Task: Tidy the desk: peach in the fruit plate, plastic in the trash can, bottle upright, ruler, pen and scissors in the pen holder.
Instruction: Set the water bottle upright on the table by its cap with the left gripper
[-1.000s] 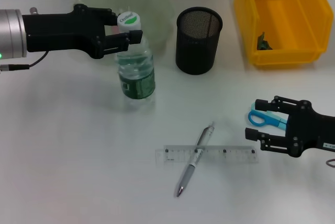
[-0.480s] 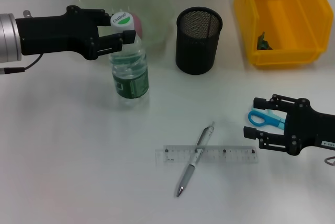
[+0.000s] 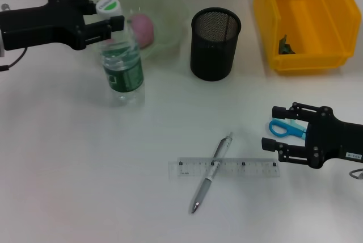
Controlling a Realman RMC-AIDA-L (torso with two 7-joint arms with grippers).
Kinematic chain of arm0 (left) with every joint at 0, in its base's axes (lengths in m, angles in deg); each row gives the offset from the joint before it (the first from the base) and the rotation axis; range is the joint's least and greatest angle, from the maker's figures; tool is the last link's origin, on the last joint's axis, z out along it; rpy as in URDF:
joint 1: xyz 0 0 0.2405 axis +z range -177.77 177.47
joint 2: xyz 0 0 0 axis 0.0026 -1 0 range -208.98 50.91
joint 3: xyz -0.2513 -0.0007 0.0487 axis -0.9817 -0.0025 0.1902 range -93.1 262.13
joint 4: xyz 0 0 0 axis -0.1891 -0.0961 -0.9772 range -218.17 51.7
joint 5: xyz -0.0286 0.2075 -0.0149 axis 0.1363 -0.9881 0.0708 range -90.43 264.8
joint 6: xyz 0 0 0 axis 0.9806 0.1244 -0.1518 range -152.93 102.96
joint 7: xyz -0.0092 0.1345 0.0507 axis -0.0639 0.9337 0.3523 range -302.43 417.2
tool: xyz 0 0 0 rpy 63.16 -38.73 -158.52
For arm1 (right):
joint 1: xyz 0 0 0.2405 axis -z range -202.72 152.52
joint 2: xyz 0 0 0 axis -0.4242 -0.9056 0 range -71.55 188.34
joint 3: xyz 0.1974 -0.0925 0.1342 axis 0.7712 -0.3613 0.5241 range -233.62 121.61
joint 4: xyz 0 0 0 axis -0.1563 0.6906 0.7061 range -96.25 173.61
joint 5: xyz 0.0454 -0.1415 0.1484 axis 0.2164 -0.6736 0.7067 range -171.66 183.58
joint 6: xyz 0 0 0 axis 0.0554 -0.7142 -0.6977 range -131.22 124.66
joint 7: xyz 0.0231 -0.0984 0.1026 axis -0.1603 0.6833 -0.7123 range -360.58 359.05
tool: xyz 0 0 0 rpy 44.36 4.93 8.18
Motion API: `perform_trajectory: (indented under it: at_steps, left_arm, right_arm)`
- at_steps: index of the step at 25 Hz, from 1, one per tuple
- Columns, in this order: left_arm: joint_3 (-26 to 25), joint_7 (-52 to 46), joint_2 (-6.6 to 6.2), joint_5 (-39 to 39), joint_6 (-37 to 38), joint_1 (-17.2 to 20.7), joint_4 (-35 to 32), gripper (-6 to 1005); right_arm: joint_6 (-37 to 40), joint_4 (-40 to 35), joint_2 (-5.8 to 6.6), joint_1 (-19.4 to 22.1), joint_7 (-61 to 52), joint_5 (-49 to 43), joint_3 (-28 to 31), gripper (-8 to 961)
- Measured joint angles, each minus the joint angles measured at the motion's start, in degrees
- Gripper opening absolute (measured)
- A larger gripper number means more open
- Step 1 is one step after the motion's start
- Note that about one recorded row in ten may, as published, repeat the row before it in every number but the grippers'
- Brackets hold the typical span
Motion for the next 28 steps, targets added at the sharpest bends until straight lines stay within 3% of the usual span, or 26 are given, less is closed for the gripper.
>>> perform_trajectory:
  at_steps: [11,28]
  left_arm:
    - [-2.54,0.8,-1.24,-0.21,-2.54,1.45,0.82,502]
    - [-2.59,2.18,-1.6,-0.5,-8.35,2.31,2.5,530]
  right_arm:
    - [-0.01,0.0,0.0,-0.33,-0.14,-0.02,0.0,740]
    - [0.08,-0.01,-0.08,-0.49,-0.84,-0.02,0.0,740]
